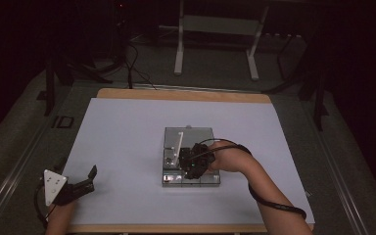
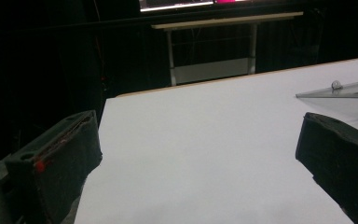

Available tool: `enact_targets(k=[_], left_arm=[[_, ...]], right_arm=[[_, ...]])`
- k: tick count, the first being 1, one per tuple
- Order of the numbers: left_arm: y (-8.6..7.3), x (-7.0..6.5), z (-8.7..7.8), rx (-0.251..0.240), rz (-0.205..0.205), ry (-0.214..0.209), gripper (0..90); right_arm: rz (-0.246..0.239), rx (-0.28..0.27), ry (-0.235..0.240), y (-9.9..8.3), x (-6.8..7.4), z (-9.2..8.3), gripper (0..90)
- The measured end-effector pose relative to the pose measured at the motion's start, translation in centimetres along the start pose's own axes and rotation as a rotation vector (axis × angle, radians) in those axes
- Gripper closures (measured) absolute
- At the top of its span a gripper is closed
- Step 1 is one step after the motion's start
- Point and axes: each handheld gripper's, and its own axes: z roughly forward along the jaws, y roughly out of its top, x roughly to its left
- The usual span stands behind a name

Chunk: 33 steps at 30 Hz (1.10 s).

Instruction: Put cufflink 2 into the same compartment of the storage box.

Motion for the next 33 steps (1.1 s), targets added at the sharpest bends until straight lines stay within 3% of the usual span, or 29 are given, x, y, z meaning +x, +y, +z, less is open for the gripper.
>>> enact_targets(k=[10, 17, 21, 33], left_arm=[[0.0, 0.0, 0.0, 0.000, 0.000, -0.001, 1.0], [0.0, 0.0, 0.0, 0.000, 0.001, -0.002, 1.0], [0.0, 0.0, 0.0, 0.000, 0.001, -0.003, 1.0], [0.0, -0.1, 0.1, 0.002, 0.006, -0.006, 1.0]], right_arm=[[-0.035, -0.092, 0.020, 1.0, 0.0, 1.0, 71.9], [-0.061, -0.202, -0.002, 0.5, -0.4, 1.8, 71.9], [-0.060, -0.226, -0.003, 0.2, -0.9, 2.9, 71.9], [-0.034, -0.204, 0.006, -0.5, -1.7, 5.9, 71.9]])
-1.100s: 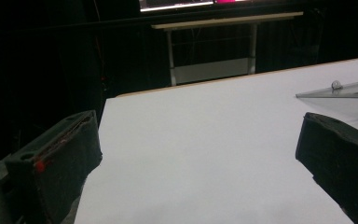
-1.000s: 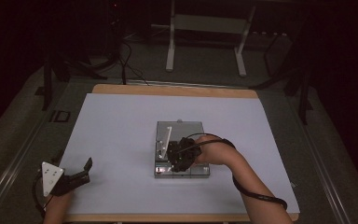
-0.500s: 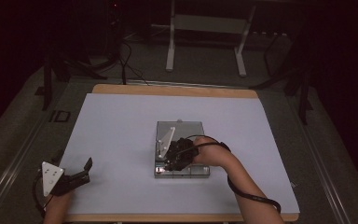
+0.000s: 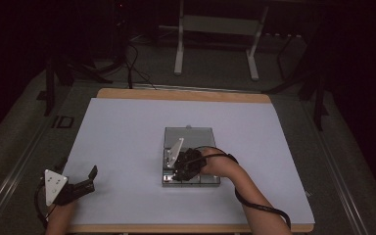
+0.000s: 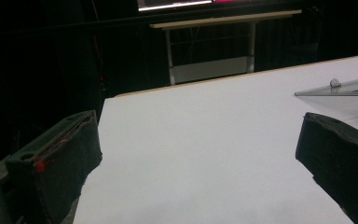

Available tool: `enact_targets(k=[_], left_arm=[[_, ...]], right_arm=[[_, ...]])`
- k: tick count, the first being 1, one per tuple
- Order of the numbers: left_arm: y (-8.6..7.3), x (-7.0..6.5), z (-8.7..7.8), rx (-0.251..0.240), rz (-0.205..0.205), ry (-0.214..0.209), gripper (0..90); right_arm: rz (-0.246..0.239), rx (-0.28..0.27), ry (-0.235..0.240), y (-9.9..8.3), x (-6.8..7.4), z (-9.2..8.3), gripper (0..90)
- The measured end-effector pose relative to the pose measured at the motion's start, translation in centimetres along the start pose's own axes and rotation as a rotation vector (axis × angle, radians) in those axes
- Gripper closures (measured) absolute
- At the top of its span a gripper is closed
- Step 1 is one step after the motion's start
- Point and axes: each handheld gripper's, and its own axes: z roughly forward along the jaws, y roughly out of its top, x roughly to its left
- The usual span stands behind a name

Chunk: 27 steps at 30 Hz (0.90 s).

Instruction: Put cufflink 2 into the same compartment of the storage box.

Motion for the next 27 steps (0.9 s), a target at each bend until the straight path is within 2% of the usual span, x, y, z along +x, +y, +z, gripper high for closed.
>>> enact_targets(k=[9, 13, 14, 20, 23, 27], left_arm=[[0.0, 0.0, 0.0, 0.001, 0.009, -0.005, 1.0], [0.0, 0.0, 0.0, 0.002, 0.007, -0.006, 1.0], [0.0, 0.0, 0.0, 0.002, 0.007, -0.007, 1.0], [0.0, 0.0, 0.0, 0.003, 0.008, -0.009, 1.0], [0.0, 0.0, 0.0, 0.003, 0.008, -0.008, 1.0], [0.0, 0.0, 0.0, 0.003, 0.009, -0.007, 1.0]], right_arm=[[0.004, 0.050, 0.017, 0.2, -0.4, 1.1, 71.9], [-0.002, 0.087, 0.020, 0.5, -0.4, 1.6, 71.9], [0.006, 0.114, 0.025, 0.7, -0.4, 1.8, 71.8], [0.002, 0.154, 0.025, 1.2, -0.4, 2.2, 71.0], [0.001, 0.152, 0.019, 1.3, -0.4, 2.1, 68.8], [-0.002, 0.115, 0.014, 1.5, -0.3, 1.0, 67.0]])
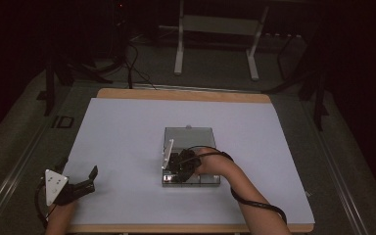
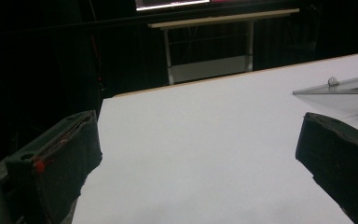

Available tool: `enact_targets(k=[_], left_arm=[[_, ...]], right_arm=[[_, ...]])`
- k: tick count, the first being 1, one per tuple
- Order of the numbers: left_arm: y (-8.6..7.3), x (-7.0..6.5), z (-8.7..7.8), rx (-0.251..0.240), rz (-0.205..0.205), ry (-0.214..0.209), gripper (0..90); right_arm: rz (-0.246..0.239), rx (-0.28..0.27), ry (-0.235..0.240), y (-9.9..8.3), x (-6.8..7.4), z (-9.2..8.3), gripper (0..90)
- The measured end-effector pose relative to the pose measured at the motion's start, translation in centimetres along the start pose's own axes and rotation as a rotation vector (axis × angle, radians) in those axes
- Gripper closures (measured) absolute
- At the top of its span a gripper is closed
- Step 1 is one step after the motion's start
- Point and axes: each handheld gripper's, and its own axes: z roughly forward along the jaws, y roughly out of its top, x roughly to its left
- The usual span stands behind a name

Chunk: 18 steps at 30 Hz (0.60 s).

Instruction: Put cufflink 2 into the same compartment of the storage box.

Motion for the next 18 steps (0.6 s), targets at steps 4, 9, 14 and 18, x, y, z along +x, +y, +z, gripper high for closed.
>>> enact_targets(k=[4, 9, 14, 18], left_arm=[[0.0, 0.0, 0.0, 0.000, 0.000, 0.001, 1.0], [0.0, 0.0, 0.0, 0.000, 0.000, 0.001, 1.0], [0.0, 0.0, 0.0, 0.001, 0.003, 0.001, 1.0], [0.0, 0.0, 0.0, 0.000, 0.000, 0.001, 1.0]], right_arm=[[0.003, -0.047, -0.051, -0.2, 0.2, -2.2, 66.9], [0.029, -0.125, -0.141, -0.7, -0.1, -3.9, 68.1], [0.130, -0.210, -0.298, -2.0, -1.1, -5.4, 68.3], [0.199, -0.214, -0.374, -3.1, -1.9, -5.6, 68.1]])
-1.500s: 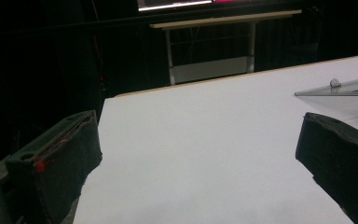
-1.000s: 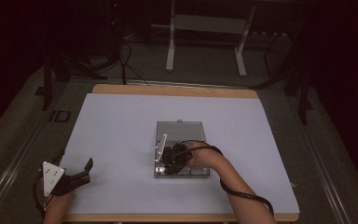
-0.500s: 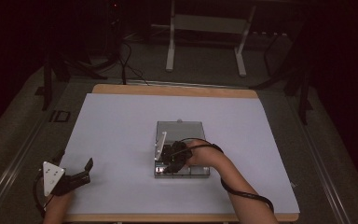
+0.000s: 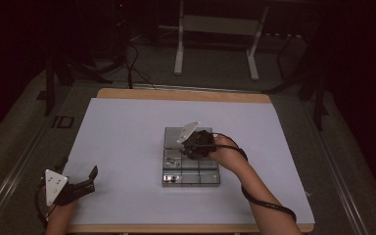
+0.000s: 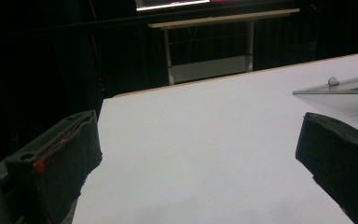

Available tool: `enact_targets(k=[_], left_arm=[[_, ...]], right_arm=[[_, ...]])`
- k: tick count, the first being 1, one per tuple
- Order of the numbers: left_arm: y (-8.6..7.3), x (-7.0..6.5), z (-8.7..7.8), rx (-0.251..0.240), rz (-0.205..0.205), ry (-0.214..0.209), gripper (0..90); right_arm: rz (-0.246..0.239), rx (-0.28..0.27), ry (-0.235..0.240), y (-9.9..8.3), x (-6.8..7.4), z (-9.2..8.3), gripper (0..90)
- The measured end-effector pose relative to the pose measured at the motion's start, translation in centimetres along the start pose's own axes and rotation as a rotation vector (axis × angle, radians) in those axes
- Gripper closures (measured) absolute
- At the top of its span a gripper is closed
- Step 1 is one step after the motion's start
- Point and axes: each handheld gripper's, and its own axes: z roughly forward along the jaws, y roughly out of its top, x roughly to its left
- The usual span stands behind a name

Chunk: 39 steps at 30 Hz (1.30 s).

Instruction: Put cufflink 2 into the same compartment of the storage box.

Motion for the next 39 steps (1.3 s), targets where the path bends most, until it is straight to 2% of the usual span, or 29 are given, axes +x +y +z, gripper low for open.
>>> enact_targets(k=[1, 2, 3, 7, 8, 9, 10, 11, 12, 13, 14, 15, 16, 17, 18, 19, 20, 21, 22, 23, 24, 27, 28, 29, 30, 31, 32, 36, 39], left_arm=[[0.0, 0.0, 0.0, 0.000, 0.000, 0.000, 1.0], [0.0, 0.0, 0.0, 0.000, 0.000, 0.001, 1.0], [0.0, 0.0, 0.0, 0.000, 0.000, 0.001, 1.0], [0.0, 0.0, 0.0, -0.001, -0.003, 0.001, 1.0], [0.0, 0.0, 0.0, -0.001, -0.003, 0.001, 1.0], [0.0, 0.0, 0.0, -0.001, -0.003, 0.001, 1.0], [0.0, 0.0, 0.0, -0.001, -0.003, 0.001, 1.0], [0.0, 0.0, 0.0, -0.001, -0.003, 0.001, 1.0], [0.0, 0.0, 0.0, -0.001, -0.002, 0.002, 1.0], [0.0, 0.0, 0.0, -0.001, -0.002, 0.002, 1.0], [0.0, 0.0, 0.0, -0.002, -0.002, 0.002, 1.0], [0.0, 0.0, 0.0, -0.002, -0.002, 0.002, 1.0], [0.0, 0.0, 0.0, -0.003, -0.004, 0.002, 1.0], [0.0, 0.0, 0.0, -0.003, -0.004, 0.002, 1.0], [0.0, 0.0, 0.0, -0.003, -0.003, 0.003, 1.0], [0.0, 0.0, 0.0, -0.003, -0.003, 0.003, 1.0], [0.0, 0.0, 0.0, -0.002, -0.002, 0.003, 1.0], [0.0, 0.0, 0.0, -0.002, -0.001, 0.003, 1.0], [0.0, 0.0, 0.0, -0.002, -0.001, 0.003, 1.0], [0.0, 0.0, 0.0, -0.002, -0.001, 0.003, 1.0], [0.0, 0.0, 0.0, -0.003, -0.003, 0.003, 1.0], [0.0, 0.0, 0.0, -0.003, -0.003, 0.003, 1.0], [0.0, 0.0, 0.0, -0.002, 0.000, 0.004, 1.0], [0.0, 0.0, 0.0, -0.002, 0.000, 0.004, 1.0], [0.0, 0.0, 0.0, -0.002, 0.000, 0.004, 1.0], [0.0, 0.0, 0.0, -0.002, 0.000, 0.004, 1.0], [0.0, 0.0, 0.0, -0.002, 0.001, 0.005, 1.0], [0.0, 0.0, 0.0, -0.002, 0.001, 0.005, 1.0], [0.0, 0.0, 0.0, -0.002, 0.001, 0.005, 1.0]], right_arm=[[0.000, 0.000, 0.000, 0.0, 0.0, 0.0, 68.1], [0.048, -0.005, -0.035, -0.5, -0.6, -0.1, 68.1], [0.048, -0.005, -0.035, -0.5, -0.6, -0.1, 68.1], [0.127, 0.008, -0.134, -2.2, -1.9, -0.3, 64.9], [0.152, 0.006, -0.149, -2.5, -2.1, -0.3, 62.3], [0.152, 0.006, -0.149, -2.5, -2.1, -0.3, 62.3], [0.191, 0.002, -0.171, -3.3, -2.6, -0.5, 56.4], [0.191, 0.002, -0.171, -3.3, -2.6, -0.5, 56.4], [0.221, 0.006, -0.187, -4.0, -3.1, -0.6, 50.5], [0.221, 0.006, -0.187, -4.0, -3.1, -0.6, 50.5], [0.238, 0.012, -0.205, -4.8, -3.5, -0.7, 45.0], [0.238, 0.012, -0.205, -4.8, -3.5, -0.7, 45.0], [0.262, 0.008, -0.217, -5.6, -3.9, -0.9, 38.3], [0.262, 0.008, -0.217, -5.6, -3.9, -0.9, 38.3], [0.290, -0.005, -0.230, -6.4, -4.3, -1.1, 33.7], [0.290, -0.005, -0.230, -6.4, -4.3, -1.1, 33.7], [0.324, -0.015, -0.255, -7.4, -4.7, -1.3, 26.9], [0.324, -0.015, -0.255, -7.4, -4.7, -1.3, 26.9], [0.354, -0.018, -0.263, -8.2, -5.0, -1.5, 22.2], [0.354, -0.018, -0.263, -8.2, -5.0, -1.5, 22.2], [0.389, -0.019, -0.246, -9.1, -5.3, -1.5, 19.7], [0.413, -0.033, -0.251, -10.0, -5.6, -1.7, 18.0], [0.435, -0.040, -0.272, -10.8, -5.8, -1.8, 17.3], [0.435, -0.040, -0.272, -10.8, -5.8, -1.8, 17.3], [0.453, -0.046, -0.303, -11.6, -6.0, -2.0, 17.2], [0.453, -0.046, -0.303, -11.6, -6.0, -2.0, 17.2], [0.471, -0.043, -0.339, -12.5, -6.2, -2.1, 17.4], [0.504, -0.033, -0.371, -14.2, -6.4, -2.3, 17.3], [0.521, -0.036, -0.377, -15.1, -6.5, -2.4, 17.3]])
